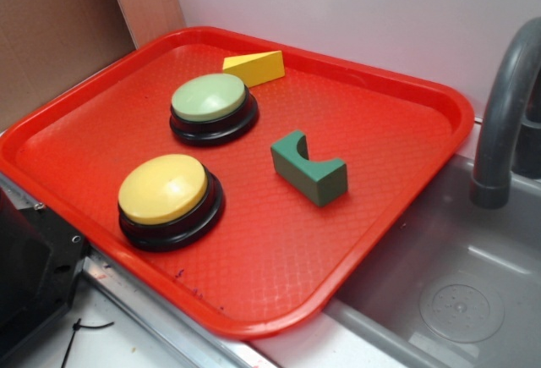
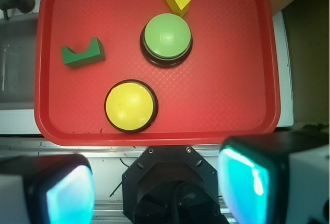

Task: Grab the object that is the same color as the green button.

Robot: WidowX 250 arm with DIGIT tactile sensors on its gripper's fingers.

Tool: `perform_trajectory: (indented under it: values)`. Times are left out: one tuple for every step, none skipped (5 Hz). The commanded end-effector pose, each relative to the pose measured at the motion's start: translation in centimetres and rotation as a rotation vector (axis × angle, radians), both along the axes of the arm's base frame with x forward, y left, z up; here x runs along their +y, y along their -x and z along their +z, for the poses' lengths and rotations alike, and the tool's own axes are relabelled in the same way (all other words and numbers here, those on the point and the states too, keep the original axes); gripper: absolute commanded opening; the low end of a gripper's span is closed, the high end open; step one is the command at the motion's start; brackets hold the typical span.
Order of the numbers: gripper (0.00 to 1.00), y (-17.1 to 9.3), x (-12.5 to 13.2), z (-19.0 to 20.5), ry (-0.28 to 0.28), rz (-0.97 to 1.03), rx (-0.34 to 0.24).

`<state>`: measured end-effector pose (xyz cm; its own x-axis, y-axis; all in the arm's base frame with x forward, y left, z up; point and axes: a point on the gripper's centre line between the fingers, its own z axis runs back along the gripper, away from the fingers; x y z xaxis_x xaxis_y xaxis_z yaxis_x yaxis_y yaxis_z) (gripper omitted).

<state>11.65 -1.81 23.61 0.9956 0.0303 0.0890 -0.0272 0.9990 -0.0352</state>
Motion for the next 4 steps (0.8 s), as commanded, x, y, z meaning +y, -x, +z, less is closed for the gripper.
perform_trajectory:
  values:
    - [1.00,0.0,0.0,0.0,0.000,0.000,0.000]
    - [1.00,-1.5,-0.8,-1.5,-0.008,0.201,0.015]
    - [1.00,-3.1,-1.4,-2.5,-0.001,0.289,0.018]
    - [1.00,-4.4,-1.8,-3.5,0.025,0.369,0.035]
